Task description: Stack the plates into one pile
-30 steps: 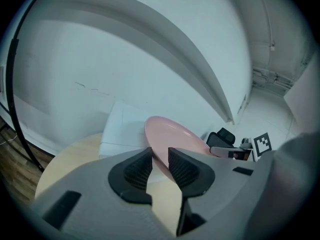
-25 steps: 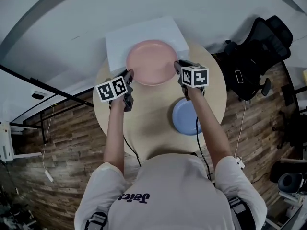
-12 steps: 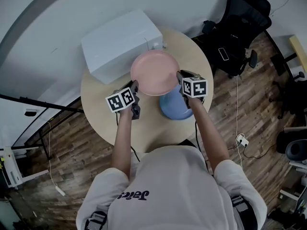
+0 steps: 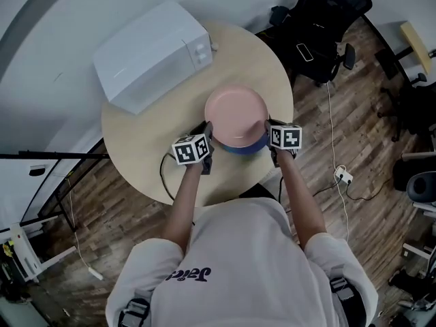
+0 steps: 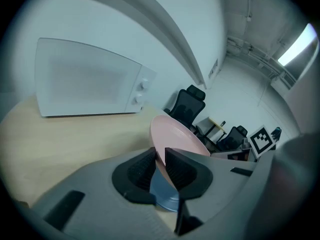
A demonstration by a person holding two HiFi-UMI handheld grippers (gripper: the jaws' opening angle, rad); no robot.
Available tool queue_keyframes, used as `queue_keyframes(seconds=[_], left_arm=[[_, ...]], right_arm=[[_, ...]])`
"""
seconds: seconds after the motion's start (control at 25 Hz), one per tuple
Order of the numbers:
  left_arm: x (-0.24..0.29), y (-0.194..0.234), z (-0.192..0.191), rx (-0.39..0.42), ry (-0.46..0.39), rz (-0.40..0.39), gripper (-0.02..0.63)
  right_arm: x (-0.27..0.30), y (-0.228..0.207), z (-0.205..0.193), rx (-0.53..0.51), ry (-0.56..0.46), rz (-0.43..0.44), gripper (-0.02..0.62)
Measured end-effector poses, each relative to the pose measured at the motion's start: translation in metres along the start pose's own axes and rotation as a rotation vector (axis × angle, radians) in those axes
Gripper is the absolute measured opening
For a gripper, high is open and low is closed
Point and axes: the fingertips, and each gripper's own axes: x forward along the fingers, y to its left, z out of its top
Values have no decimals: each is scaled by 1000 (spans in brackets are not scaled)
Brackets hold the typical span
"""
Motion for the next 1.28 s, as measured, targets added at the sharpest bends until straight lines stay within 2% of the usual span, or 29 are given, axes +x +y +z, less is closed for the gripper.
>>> queue_keyframes(seconds=[0.16,0.36,0.64,0.92,1.04,1.12,1.28], left_arm=[[21,-7,-26,91,18,29,57],[41,1,-54,122,65,57,54],[61,19,-88,162,144,109,55],[60,20,-90,152,152,106,82],[53,19,-80,132,120,106,126],[45,18,-67,123,81,102,132],[21,11,-26,123,-32,91,132]], right_arm=[[8,-23,-34,19,66,-59,44],[20,-36,-66,33,122,-85,44],[22,-38,-65,-67,118,-126,46],[24,-38,-62,-116,98,-127,48],[27,-37,-62,-129,86,-110,60],[20,-32,-53,-155,77,-126,122],[6,-9,-22,-201,-1,-107,127]])
